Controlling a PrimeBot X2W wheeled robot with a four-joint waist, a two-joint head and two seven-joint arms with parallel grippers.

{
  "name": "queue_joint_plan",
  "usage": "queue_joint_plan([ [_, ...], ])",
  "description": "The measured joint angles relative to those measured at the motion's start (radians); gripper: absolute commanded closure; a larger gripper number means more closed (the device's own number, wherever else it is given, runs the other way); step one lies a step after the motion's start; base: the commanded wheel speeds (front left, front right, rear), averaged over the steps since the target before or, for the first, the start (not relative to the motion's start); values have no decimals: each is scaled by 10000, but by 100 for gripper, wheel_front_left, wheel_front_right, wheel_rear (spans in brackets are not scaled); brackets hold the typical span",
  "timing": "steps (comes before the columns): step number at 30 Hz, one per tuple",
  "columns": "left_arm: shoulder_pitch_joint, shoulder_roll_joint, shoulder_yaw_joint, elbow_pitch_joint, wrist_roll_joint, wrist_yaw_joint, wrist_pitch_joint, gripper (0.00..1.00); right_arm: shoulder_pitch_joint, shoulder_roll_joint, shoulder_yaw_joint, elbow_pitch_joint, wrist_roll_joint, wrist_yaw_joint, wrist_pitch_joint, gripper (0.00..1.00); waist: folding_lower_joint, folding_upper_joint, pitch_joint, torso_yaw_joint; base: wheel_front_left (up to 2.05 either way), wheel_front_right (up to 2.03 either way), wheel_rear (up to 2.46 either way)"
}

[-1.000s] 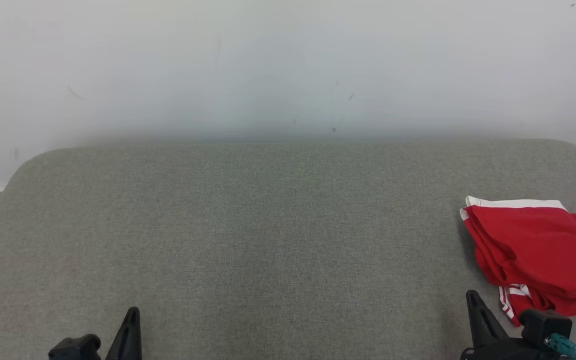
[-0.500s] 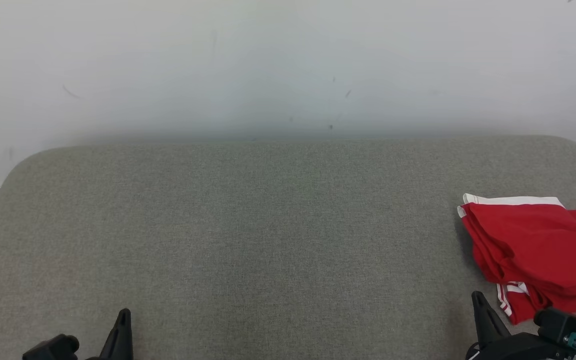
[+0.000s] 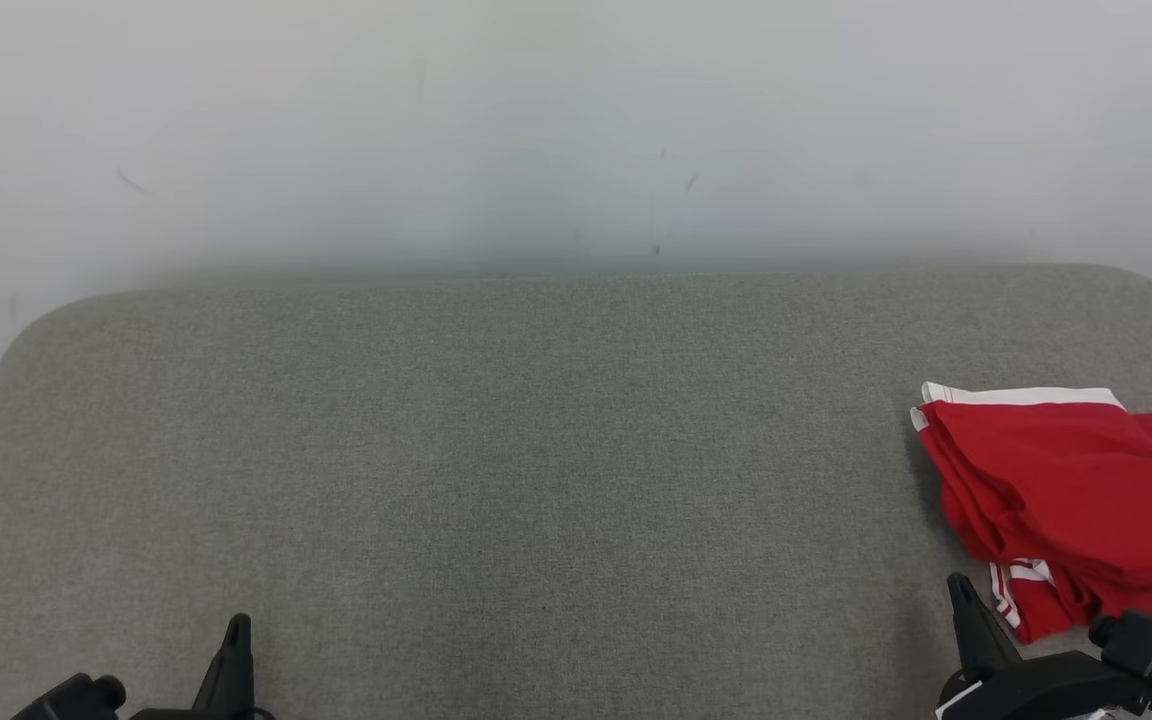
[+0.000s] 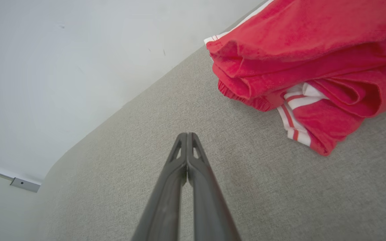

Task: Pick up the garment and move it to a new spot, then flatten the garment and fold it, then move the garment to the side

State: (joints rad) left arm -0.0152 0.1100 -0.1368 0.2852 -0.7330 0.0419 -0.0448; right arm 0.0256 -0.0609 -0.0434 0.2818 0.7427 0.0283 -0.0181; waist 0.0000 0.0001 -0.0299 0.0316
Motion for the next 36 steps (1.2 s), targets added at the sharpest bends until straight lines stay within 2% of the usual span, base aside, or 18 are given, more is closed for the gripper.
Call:
queue_joint_plan([
  [36, -352, -378, 1246, 69, -4683, -876, 882, 100, -593, 86, -495, 71, 4594, 512, 713, 100, 0, 0, 172, -173, 0, 0, 0],
])
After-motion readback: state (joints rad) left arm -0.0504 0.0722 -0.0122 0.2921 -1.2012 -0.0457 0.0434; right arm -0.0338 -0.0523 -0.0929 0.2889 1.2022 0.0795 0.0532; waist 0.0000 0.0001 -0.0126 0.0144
